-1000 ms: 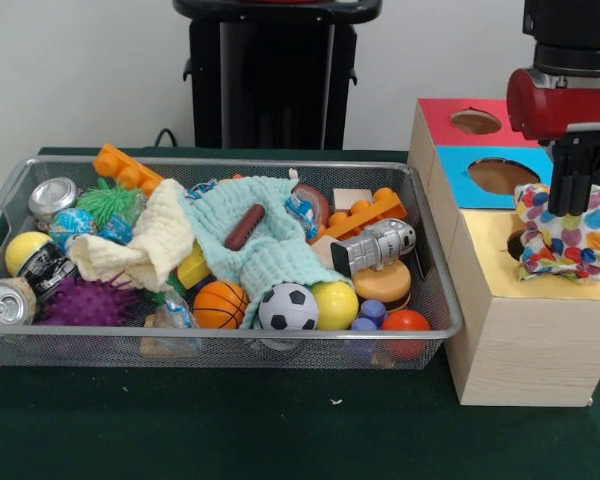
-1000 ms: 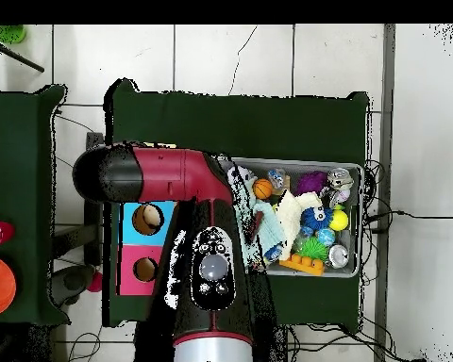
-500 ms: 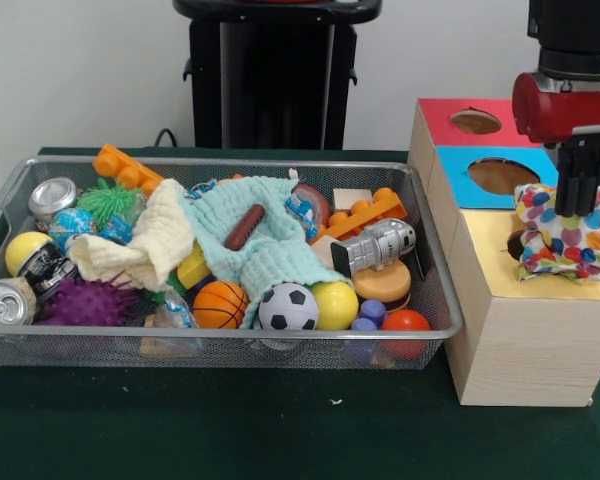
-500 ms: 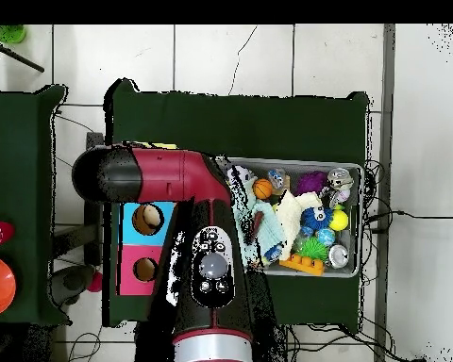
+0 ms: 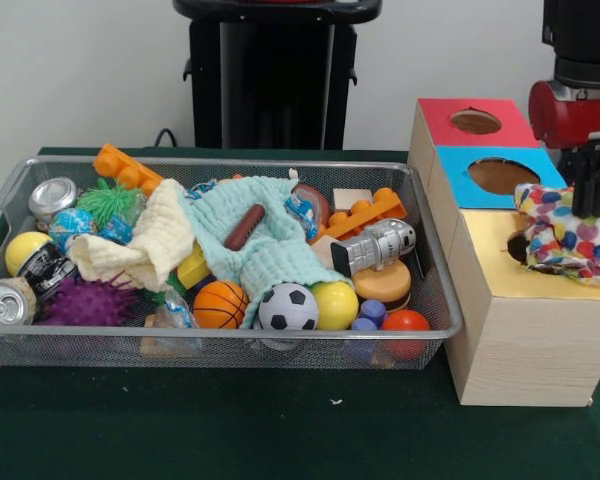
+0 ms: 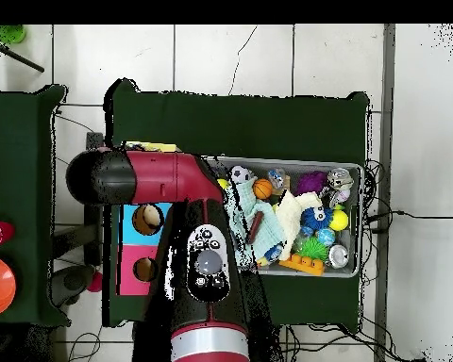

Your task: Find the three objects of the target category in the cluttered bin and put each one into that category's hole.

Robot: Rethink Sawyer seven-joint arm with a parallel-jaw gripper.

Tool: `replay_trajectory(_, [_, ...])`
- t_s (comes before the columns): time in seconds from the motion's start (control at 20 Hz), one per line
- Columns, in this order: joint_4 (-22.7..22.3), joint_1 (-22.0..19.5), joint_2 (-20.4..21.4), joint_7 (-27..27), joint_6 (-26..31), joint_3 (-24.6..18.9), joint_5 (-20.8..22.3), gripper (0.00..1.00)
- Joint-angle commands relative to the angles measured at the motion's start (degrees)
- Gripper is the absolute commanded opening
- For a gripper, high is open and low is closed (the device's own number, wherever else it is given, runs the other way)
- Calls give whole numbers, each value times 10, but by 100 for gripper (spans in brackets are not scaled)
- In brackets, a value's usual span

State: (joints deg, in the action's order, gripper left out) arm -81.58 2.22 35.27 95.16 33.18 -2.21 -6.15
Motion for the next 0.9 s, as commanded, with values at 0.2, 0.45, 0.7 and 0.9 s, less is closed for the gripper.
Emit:
replay_trajectory(0.2, [-77,-4,-33,77,4,-41,-2,0])
replay_trajectory(0.45, [-66,7,-34,67,22,-15,23,0])
replay_trajectory(0.7, [-54,14,-41,62,25,7,41,0])
replay_trajectory(0.9, [-47,18,-48,66,22,16,41,0])
